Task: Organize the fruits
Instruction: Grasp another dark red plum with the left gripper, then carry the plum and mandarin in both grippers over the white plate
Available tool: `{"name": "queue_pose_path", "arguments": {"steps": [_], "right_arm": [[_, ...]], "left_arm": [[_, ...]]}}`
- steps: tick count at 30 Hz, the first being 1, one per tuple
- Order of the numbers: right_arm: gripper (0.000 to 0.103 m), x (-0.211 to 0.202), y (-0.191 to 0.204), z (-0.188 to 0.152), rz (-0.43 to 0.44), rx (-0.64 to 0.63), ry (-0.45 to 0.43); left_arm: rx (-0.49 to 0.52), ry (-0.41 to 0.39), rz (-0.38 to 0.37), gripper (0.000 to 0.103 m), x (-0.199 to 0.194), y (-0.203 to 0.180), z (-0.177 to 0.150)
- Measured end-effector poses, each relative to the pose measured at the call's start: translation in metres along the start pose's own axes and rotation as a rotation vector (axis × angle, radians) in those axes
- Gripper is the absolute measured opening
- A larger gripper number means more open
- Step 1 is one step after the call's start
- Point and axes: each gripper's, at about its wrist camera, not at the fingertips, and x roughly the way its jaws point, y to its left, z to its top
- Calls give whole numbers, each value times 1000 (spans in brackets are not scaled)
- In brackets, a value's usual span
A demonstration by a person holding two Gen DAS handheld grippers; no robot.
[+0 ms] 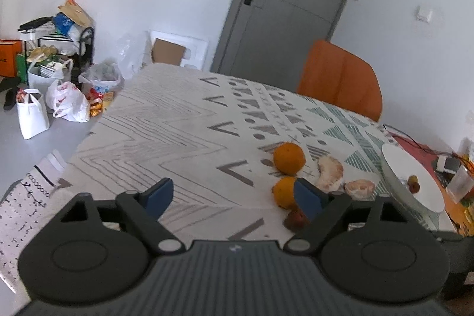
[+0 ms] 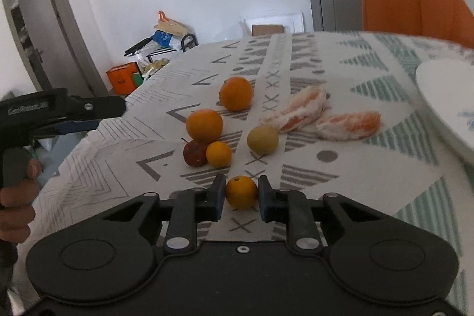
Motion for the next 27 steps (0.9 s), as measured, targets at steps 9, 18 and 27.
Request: {"name": "queue_pose_path", "arguments": {"steps": [9,18,27], "right_arm": [[21,-10,-23,3,-5,50,-32],[21,-18,-47,2,-34,90,-54],[21,-33,-68,0,-57,131,-96]], "left_arm": [[41,69,-47,58,26,-24,-8],[56,126,-76,43,47,-43,-18],[25,121,-62,16,48,-50,-16]]}}
